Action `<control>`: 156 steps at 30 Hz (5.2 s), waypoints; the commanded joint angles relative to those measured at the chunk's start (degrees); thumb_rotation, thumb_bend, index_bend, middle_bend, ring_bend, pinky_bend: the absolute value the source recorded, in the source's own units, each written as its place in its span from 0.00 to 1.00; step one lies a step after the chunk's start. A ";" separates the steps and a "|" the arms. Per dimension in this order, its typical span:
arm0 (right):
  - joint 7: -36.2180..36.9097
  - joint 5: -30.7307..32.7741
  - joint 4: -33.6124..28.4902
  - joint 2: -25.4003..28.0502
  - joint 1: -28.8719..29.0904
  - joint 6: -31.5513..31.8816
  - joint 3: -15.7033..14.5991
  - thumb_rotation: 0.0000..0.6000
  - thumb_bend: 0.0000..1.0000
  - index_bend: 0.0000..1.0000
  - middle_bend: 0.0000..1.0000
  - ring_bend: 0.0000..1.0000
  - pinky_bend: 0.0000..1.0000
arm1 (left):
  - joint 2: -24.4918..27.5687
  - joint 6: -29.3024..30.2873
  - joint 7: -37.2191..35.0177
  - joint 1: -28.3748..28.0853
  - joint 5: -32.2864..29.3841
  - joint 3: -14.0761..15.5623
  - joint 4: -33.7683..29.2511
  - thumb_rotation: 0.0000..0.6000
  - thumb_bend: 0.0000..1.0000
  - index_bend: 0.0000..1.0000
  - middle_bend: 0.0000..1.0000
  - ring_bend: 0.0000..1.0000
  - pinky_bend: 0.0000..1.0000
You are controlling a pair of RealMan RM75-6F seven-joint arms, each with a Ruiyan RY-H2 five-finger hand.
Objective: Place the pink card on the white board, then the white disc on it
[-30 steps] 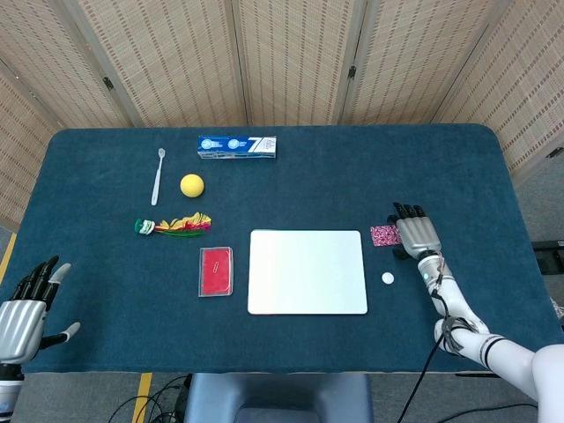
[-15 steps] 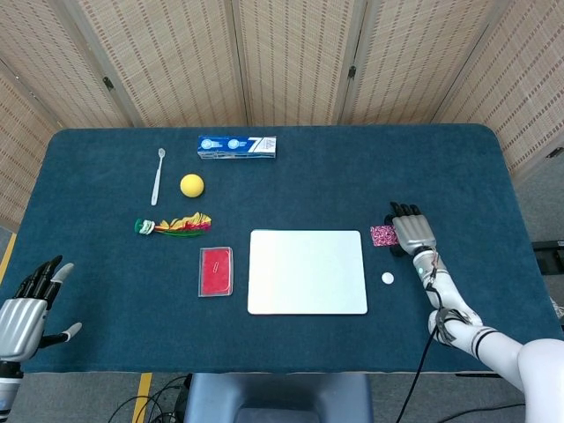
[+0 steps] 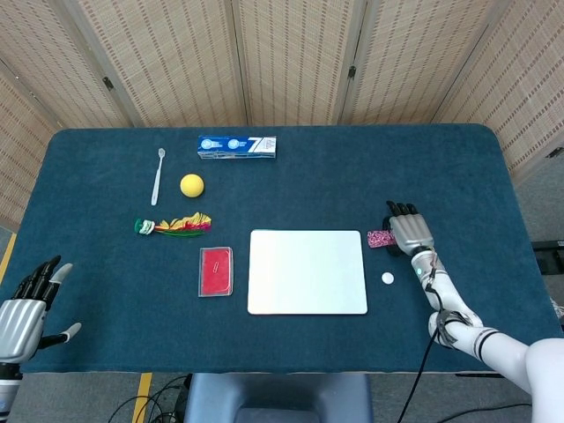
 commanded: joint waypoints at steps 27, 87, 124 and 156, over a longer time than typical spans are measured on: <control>-11.02 1.96 -19.50 0.03 2.88 7.38 -2.02 1.00 0.25 0.31 0.00 0.00 0.00 | 2.26 1.60 -5.43 0.91 0.98 0.63 -0.48 1.00 0.17 0.09 0.00 0.00 0.19; 3.32 -20.97 -14.01 5.31 -13.15 18.53 -11.35 1.00 0.26 0.32 0.00 0.00 0.00 | 1.38 0.91 -1.79 0.89 0.43 0.41 -1.02 1.00 0.17 0.08 0.00 0.00 0.19; 5.08 -24.64 -14.42 5.65 -14.20 21.21 -8.39 1.00 0.35 0.46 0.04 0.00 0.00 | 1.11 -0.63 -1.17 0.33 -1.10 -0.04 -0.80 1.00 0.17 0.08 0.00 0.00 0.19; -6.96 -14.61 -8.81 -7.17 -1.05 10.35 -0.47 1.00 0.29 0.33 0.01 0.00 0.00 | 3.03 0.27 -8.26 0.87 -0.57 0.22 0.68 1.00 0.17 0.08 0.00 0.00 0.19</control>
